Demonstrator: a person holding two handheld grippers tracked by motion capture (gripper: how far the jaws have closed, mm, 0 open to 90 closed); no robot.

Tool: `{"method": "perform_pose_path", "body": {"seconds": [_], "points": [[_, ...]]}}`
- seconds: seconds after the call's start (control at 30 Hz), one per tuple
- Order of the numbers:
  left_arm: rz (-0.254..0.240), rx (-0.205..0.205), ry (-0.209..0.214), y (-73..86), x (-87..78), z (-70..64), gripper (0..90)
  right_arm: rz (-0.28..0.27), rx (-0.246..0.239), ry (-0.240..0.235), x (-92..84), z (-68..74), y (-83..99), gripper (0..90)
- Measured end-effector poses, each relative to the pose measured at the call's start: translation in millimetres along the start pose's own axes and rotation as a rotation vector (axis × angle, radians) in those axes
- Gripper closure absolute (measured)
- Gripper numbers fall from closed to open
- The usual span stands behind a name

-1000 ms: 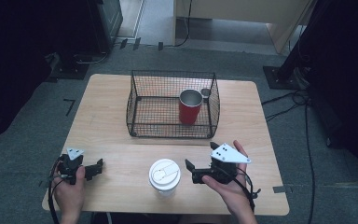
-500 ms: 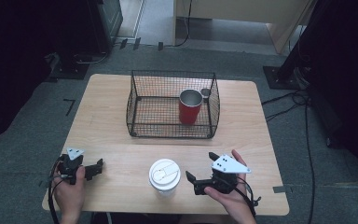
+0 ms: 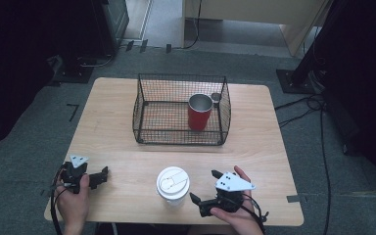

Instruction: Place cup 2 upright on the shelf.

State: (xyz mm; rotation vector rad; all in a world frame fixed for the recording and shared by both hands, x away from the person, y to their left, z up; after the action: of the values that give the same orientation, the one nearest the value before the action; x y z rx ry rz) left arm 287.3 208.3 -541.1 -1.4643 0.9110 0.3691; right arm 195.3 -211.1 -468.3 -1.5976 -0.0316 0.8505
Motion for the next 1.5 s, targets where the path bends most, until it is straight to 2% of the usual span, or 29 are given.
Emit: {"method": "perform_pose_path", "body": {"seconds": [0.43, 0.97, 1.5], "points": [[-0.002, -0.002, 0.0, 0.0, 0.2, -0.1, 0.0, -0.008, -0.044, -0.086, 2.0, 21.0, 3.4, 0.0], [-0.002, -0.002, 0.0, 0.0, 0.2, -0.1, 0.0, -0.032, -0.057, -0.142, 12.2, 41.1, -1.3, 0.1], [-0.002, -0.002, 0.0, -0.1, 0.1, -0.1, 0.0, -0.072, -0.05, -0.141, 27.2, 59.1, -11.9, 0.5]]}}
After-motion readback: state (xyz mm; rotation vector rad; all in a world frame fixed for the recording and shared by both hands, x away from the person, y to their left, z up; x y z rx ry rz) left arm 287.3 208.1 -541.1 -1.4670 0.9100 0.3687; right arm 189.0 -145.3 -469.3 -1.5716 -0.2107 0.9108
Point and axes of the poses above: each handheld gripper's, and its own axes: x roughly forward along the jaws, y roughly out of its underside, z roughly to its left, the point moved 3 cm from there along x, roughly forward along the jaws, and after that the axes turned 12 degrees about y, right-handed, at the moved point
